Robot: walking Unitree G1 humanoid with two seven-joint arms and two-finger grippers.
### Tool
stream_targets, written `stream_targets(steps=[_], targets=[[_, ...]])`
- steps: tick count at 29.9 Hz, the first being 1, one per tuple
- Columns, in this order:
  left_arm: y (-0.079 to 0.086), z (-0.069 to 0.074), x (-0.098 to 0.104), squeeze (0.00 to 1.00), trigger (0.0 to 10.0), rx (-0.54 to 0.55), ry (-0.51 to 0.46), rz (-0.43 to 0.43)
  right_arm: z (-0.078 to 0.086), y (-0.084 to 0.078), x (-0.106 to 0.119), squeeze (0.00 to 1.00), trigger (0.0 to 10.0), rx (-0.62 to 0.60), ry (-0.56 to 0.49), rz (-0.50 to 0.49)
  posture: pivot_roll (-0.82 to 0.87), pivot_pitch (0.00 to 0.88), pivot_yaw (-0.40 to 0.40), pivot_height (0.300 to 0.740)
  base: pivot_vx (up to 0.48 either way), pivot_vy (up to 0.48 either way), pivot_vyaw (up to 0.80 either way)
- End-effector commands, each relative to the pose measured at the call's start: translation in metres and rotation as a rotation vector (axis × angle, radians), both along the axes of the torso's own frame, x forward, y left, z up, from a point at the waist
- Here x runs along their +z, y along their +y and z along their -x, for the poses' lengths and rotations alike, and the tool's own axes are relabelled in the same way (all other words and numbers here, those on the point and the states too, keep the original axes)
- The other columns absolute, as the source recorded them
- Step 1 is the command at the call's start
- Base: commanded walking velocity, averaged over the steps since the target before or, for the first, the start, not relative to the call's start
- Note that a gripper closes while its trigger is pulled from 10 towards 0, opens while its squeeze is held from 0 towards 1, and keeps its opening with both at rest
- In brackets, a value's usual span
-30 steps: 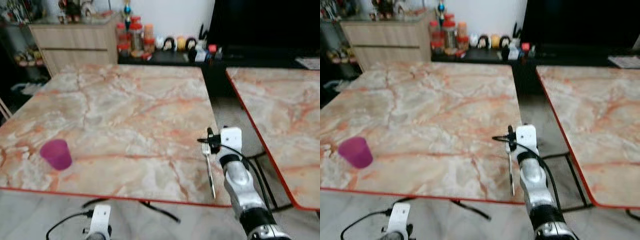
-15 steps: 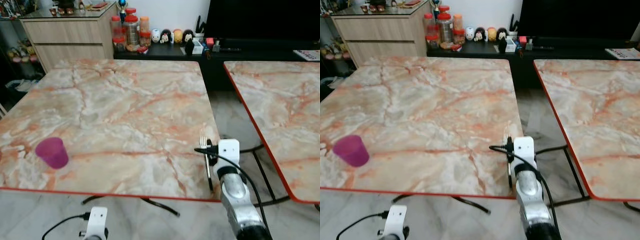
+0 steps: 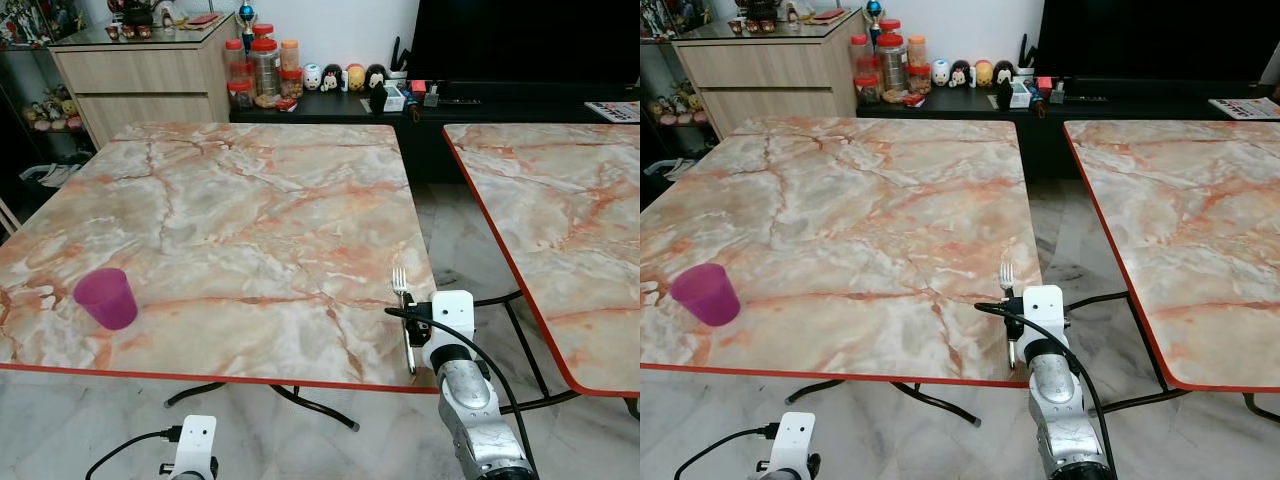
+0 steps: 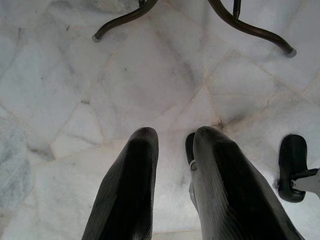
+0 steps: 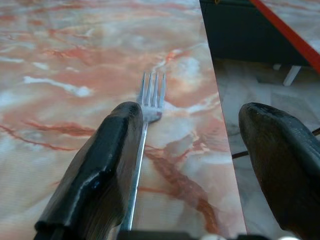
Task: Setting the table
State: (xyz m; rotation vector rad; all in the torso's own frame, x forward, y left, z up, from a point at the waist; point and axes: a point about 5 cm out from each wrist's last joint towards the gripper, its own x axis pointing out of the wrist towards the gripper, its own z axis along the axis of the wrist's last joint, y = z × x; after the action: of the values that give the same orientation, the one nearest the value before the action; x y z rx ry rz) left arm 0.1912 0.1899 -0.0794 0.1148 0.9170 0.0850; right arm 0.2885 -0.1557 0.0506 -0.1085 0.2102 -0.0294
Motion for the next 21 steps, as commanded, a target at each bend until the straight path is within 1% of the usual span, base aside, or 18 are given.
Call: stream_targets(steps=[1, 2, 6, 10, 12, 16, 21], targets=[[0.000, 0.003, -0.002, 0.00, 10.0, -0.001, 0.012, 0.003, -0.002, 0.000, 0.006, 0.00, 10.0, -0.005, -0.014, -0.018, -0.06, 0.000, -0.008, 0.725, 0.000, 0.000, 0.00], [0.000, 0.004, -0.002, 0.00, 10.0, -0.003, 0.014, 0.002, -0.004, 0.001, 0.007, 0.00, 10.0, 0.001, -0.018, -0.034, -0.07, 0.000, -0.005, 0.725, 0.000, 0.000, 0.00], [-0.001, 0.004, -0.002, 0.00, 10.0, -0.008, 0.012, 0.003, -0.009, 0.002, 0.009, 0.00, 10.0, 0.014, -0.019, -0.047, -0.07, 0.000, -0.006, 0.725, 0.000, 0.000, 0.00], [-0.003, 0.001, -0.001, 0.00, 10.0, -0.012, 0.006, 0.006, -0.015, 0.001, 0.010, 0.00, 10.0, 0.021, -0.016, -0.040, -0.07, 0.000, -0.015, 0.725, 0.000, 0.000, 0.00], [-0.004, 0.000, 0.000, 0.00, 10.0, -0.013, 0.002, 0.008, -0.017, 0.002, 0.010, 0.00, 10.0, 0.013, -0.008, -0.068, -0.06, 0.000, -0.018, 0.725, 0.000, 0.000, 0.00], [-0.004, -0.002, 0.000, 0.00, 10.0, -0.013, 0.000, 0.009, -0.019, 0.004, 0.009, 0.00, 10.0, 0.002, 0.011, -0.095, -0.06, 0.000, -0.021, 0.725, 0.000, 0.000, 0.00], [-0.005, -0.001, 0.000, 0.00, 10.0, -0.008, 0.004, 0.021, -0.017, 0.008, 0.001, 0.00, 10.0, -0.024, 0.063, -0.142, -0.05, 0.000, -0.026, 0.725, 0.000, 0.000, 0.00]])
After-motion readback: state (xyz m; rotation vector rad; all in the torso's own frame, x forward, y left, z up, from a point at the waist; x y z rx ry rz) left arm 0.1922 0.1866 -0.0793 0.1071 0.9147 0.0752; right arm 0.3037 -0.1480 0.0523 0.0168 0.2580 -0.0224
